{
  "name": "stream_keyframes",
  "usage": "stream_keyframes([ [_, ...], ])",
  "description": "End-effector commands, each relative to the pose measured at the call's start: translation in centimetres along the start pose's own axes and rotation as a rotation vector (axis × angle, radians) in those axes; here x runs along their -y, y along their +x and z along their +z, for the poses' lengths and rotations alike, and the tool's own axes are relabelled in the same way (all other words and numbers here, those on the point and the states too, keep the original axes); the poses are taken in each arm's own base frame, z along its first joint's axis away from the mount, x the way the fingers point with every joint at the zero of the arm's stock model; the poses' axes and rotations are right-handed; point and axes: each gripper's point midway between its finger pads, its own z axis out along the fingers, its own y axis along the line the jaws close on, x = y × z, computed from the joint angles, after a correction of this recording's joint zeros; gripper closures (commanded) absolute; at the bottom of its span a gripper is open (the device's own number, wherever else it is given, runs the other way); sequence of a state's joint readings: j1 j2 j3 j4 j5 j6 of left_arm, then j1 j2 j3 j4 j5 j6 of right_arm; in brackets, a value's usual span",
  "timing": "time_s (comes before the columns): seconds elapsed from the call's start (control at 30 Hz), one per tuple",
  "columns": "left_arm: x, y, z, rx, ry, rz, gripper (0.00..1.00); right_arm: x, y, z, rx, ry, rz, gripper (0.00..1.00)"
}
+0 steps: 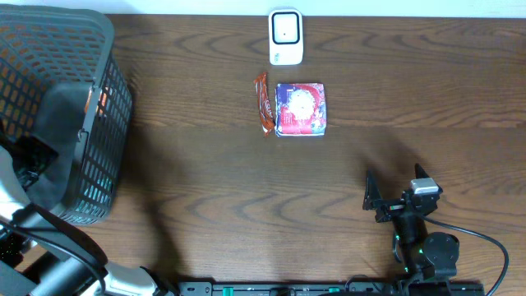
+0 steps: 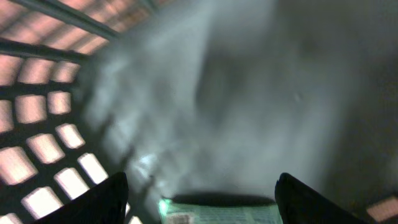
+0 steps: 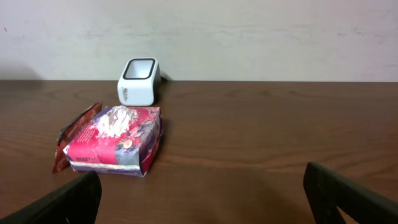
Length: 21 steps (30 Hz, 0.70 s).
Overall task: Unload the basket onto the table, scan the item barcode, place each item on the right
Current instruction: 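Reach the left gripper into the basket and grasp the green wipes pack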
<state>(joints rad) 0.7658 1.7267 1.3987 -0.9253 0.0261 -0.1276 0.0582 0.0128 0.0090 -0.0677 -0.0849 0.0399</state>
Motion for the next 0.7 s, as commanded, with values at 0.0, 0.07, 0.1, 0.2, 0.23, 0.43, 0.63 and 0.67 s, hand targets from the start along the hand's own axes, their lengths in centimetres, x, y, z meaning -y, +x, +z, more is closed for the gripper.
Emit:
stream_keyframes([
  [0.0,2.1,1.5,0.4,-0.076,0.125,0.065,0.24,0.2,0.2,0.0,-0.003,0.009,-0.011,0.01],
  [0.07,2.0,2.3,0.4,-0.107,0.124,0.064,0.24,0.2,0.2,0.0,-0.003,0.009,-0.011,0.01],
  [0.1,2.0,2.6,0.4,-0.120,0.123,0.063,0.23,0.2,0.2,0.0,-0.003,0.009,-0.011,0.01],
  [0.2,1.8,3.8,0.2,-0.172,0.120,0.060,0.22,0.2,0.2,0.0,-0.003,0.009,-0.011,0.01],
  [0.23,1.7,4.2,0.2,-0.187,0.118,0.058,0.22,0.2,0.2,0.0,-0.003,0.009,-0.011,0.01],
  [0.43,1.5,5.6,-0.1,-0.256,0.089,-0.099,0.07,0.2,0.2,0.0,-0.003,0.009,-0.011,0.01],
  [0.63,1.2,6.9,-0.4,-0.311,0.061,-0.190,0.02,0.2,0.2,0.0,-0.003,0.009,-0.011,0.01],
  [0.67,1.2,7.0,-0.4,-0.315,0.057,-0.210,0.02,0.2,0.2,0.0,-0.003,0.009,-0.011,0.01],
])
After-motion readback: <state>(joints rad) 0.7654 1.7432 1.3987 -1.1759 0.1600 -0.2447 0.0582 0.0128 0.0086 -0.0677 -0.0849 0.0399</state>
